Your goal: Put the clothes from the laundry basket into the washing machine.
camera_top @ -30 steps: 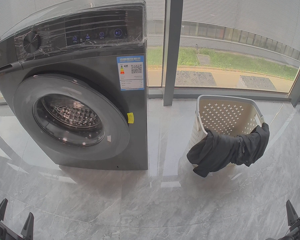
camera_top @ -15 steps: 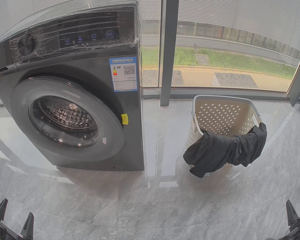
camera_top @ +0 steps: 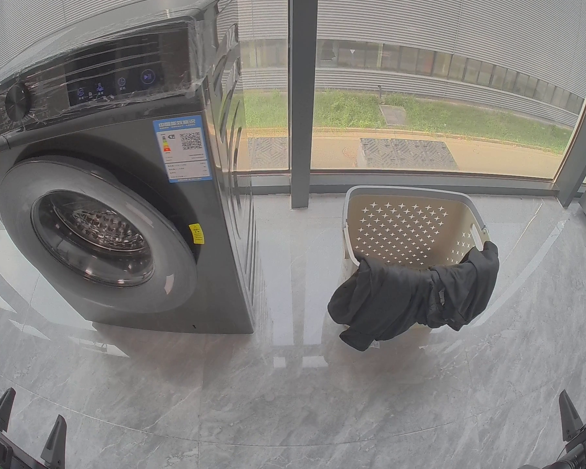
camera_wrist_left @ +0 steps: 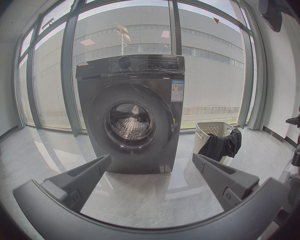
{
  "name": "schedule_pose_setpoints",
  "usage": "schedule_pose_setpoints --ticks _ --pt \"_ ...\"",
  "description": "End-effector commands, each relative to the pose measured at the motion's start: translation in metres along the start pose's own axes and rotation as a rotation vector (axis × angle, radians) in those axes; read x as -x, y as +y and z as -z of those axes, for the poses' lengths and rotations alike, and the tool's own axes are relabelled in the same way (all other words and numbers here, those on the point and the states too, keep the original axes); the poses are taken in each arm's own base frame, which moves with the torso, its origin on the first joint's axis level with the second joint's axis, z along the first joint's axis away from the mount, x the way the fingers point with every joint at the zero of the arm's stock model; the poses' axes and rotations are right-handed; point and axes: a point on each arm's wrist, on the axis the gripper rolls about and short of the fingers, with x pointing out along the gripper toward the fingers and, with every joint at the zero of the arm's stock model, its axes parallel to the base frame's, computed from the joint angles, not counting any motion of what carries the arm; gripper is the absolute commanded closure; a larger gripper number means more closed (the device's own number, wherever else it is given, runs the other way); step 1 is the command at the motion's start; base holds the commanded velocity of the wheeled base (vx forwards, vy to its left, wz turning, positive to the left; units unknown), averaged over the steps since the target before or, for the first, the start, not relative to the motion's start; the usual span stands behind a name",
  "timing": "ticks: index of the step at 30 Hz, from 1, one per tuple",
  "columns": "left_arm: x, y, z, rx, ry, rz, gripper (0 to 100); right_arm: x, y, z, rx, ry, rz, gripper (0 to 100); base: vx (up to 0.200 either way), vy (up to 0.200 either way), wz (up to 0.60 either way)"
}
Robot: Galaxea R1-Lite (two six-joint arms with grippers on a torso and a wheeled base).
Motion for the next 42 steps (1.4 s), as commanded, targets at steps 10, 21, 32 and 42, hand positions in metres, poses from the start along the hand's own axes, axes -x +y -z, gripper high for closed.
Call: schedule_pose_setpoints --ticks 10,21,32,42 --pt "0.0002 -0.0001 0.0049 0.0 -0.002 -0.001 0 0.0 0.0 0.0052 0.0 0.001 -0.002 0 0.08 0.0 0.0" --pt "0.0002 -0.0001 0.0049 0.002 -0.002 0.001 0 0.0 0.0 0.0052 0.0 0.001 -0.002 0 0.2 0.0 0.0" --pt "0.0002 -0.0001 0.0049 0.002 -0.002 -0.001 0 0.0 0.0 0.0052 0.0 0.001 -0.002 0 0.2 0.0 0.0" --pt "0.0002 -0.0001 0.0049 0.002 -0.002 -0.001 0 0.0 0.0 0.0052 0.0 0.001 -0.002 0 0.02 0.0 0.0"
